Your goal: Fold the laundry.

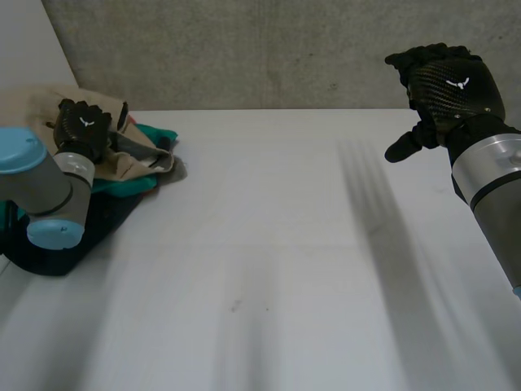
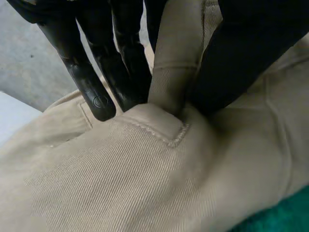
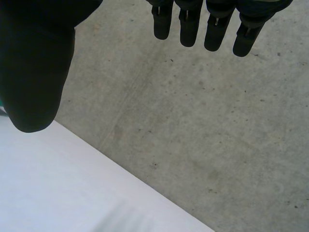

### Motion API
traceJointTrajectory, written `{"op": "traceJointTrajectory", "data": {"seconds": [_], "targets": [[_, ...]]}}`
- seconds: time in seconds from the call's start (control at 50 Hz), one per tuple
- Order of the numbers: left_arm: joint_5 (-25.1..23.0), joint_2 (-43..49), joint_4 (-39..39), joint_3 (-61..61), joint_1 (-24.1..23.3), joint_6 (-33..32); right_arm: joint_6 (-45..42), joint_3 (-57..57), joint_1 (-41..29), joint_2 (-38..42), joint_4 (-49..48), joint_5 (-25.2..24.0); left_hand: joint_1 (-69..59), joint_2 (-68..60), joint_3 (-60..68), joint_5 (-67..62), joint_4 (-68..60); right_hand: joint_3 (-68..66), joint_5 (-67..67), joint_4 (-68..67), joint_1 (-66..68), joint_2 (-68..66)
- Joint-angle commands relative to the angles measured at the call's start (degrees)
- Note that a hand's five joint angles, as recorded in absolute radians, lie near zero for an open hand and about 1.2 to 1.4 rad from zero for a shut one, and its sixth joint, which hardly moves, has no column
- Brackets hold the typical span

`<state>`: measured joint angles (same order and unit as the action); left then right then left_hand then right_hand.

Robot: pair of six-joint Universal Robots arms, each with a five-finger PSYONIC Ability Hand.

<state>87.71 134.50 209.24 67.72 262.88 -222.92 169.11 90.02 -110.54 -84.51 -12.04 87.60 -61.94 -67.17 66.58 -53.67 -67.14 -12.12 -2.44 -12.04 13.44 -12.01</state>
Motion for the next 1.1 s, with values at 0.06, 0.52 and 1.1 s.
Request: {"op": "traceJointTrajectory", "data": {"seconds": [0.06,0.52,1.1], "targets": [[0.3,-14.3,4.0,7.5,-8.8,9.1,-0.1,0.0,0.2,0.1,-0.1,-0.1,-18.1,-12.8,13.4,-16.3,-12.9,2.1,2.4,2.0,-3.4,2.0],[-3.9,-6.0,0.5,7.1,-40.7,30.2,-0.2,-2.3,5.5,0.3,0.3,0.5,-4.2,1.0,-0.4,-2.5,1.0,2.1,2.4,2.0,-3.4,2.0],[-12.5,-21.7,-10.3,25.3,-12.0,20.5,-14.0,0.4,-1.6,2.4,32.7,-5.9,47.7,52.9,-52.3,49.4,52.9,2.1,2.4,2.0,-3.4,2.0]]}}
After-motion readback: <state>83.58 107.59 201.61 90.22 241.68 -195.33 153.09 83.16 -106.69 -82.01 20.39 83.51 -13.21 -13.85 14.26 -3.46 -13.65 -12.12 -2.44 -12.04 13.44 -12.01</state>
